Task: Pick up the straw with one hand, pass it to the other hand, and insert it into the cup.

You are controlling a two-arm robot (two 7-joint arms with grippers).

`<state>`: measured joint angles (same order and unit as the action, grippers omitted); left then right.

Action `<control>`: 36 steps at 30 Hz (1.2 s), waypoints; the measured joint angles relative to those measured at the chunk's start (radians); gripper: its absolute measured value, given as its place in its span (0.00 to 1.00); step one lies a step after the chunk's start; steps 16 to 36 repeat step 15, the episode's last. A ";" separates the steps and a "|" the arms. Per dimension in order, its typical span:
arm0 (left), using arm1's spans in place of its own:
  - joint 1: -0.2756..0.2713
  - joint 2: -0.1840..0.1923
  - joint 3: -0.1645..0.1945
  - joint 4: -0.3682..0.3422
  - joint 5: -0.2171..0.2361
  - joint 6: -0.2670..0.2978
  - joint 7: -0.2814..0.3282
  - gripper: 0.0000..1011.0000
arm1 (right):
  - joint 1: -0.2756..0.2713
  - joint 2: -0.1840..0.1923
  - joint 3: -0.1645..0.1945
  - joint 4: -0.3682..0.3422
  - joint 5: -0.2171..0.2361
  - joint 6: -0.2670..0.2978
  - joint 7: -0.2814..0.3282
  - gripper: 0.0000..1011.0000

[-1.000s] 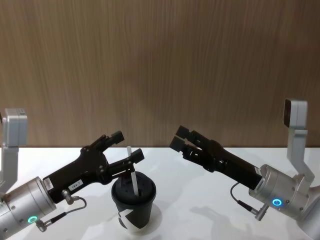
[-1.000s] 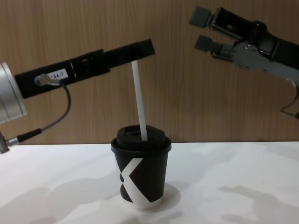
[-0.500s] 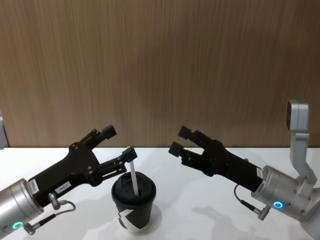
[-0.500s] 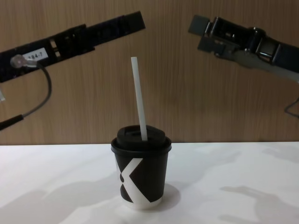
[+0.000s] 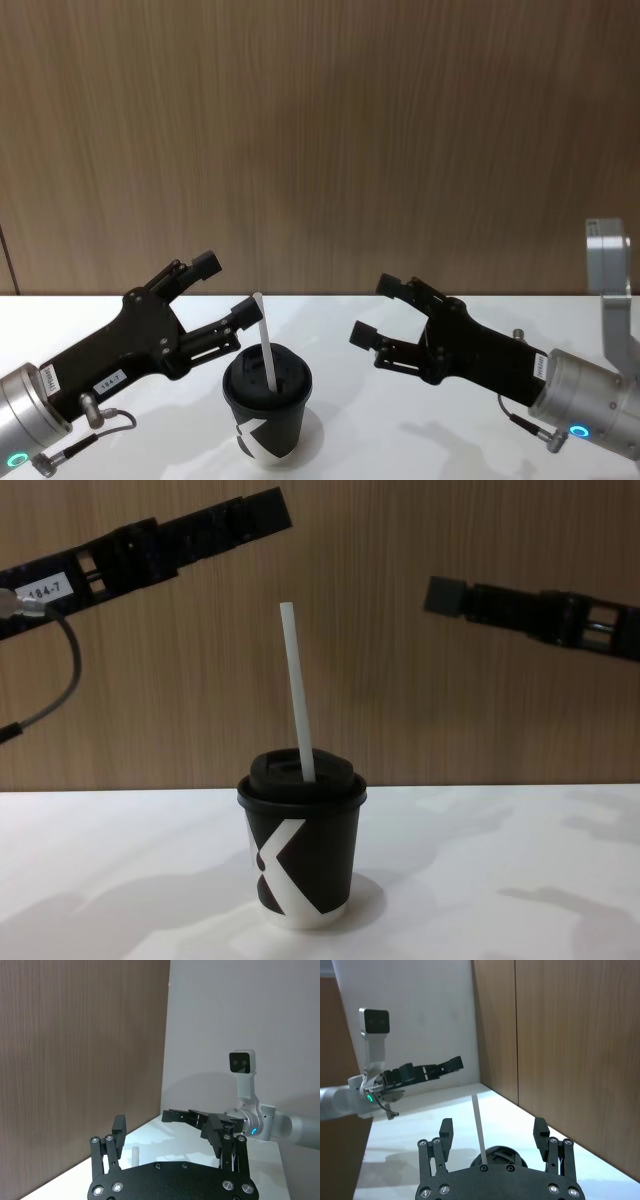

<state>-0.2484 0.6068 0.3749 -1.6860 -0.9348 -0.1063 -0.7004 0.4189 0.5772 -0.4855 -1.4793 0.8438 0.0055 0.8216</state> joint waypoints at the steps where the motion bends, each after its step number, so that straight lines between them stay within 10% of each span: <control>1: 0.001 0.000 0.000 0.000 -0.001 0.000 -0.001 0.99 | -0.002 0.004 0.000 -0.003 -0.003 -0.002 -0.003 0.99; 36: 0.001 0.003 0.002 0.008 -0.009 0.000 -0.017 0.99 | -0.031 0.056 0.000 -0.042 -0.039 -0.028 -0.024 0.99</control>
